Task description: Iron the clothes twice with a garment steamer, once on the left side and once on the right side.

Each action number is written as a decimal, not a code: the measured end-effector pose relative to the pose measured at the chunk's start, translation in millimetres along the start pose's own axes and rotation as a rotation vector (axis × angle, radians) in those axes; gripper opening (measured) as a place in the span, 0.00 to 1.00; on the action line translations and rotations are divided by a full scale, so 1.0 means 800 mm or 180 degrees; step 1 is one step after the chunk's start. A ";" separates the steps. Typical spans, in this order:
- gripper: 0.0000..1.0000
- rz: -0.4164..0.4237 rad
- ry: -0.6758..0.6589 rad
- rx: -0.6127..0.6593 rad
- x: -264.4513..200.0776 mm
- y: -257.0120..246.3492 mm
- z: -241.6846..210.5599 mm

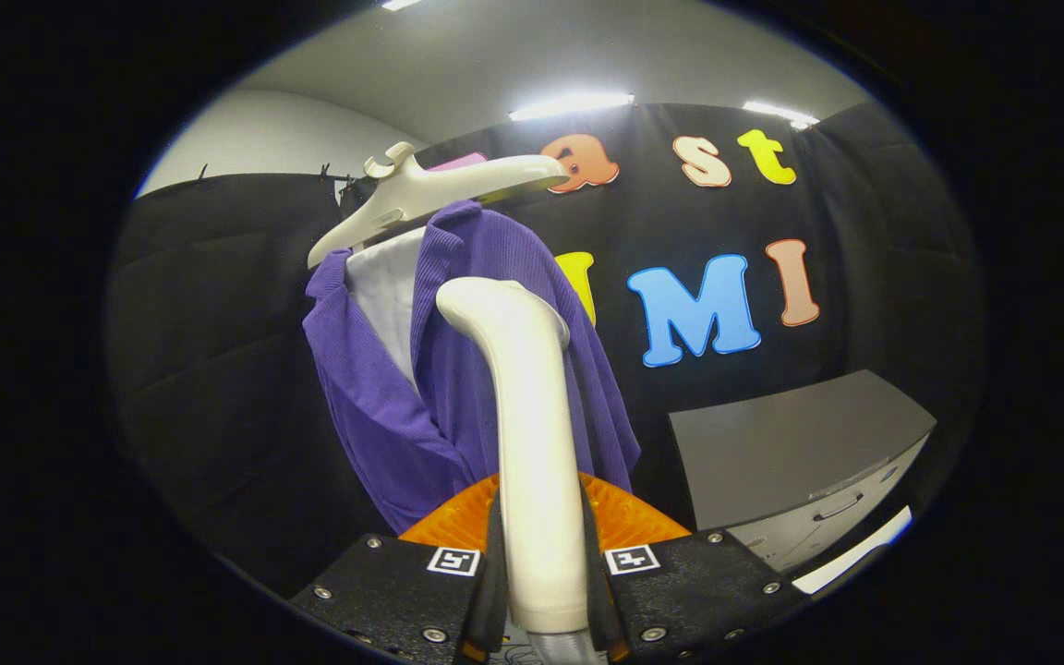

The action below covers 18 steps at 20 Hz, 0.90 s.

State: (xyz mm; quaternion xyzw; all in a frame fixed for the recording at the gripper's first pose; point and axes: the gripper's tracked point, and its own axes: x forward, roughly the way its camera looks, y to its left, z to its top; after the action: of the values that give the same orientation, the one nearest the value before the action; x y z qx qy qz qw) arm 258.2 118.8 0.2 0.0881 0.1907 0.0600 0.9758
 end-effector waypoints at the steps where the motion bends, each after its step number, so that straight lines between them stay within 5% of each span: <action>1: 0.35 0.0010 0.0046 -0.0024 -0.001 0.001 -0.010; 18: 0.35 -0.0042 0.0750 -0.0155 0.006 -0.004 -0.176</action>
State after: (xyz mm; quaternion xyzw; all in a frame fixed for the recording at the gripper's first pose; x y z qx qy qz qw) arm 209.2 137.8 -130.4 0.0555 0.3032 0.0681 0.9489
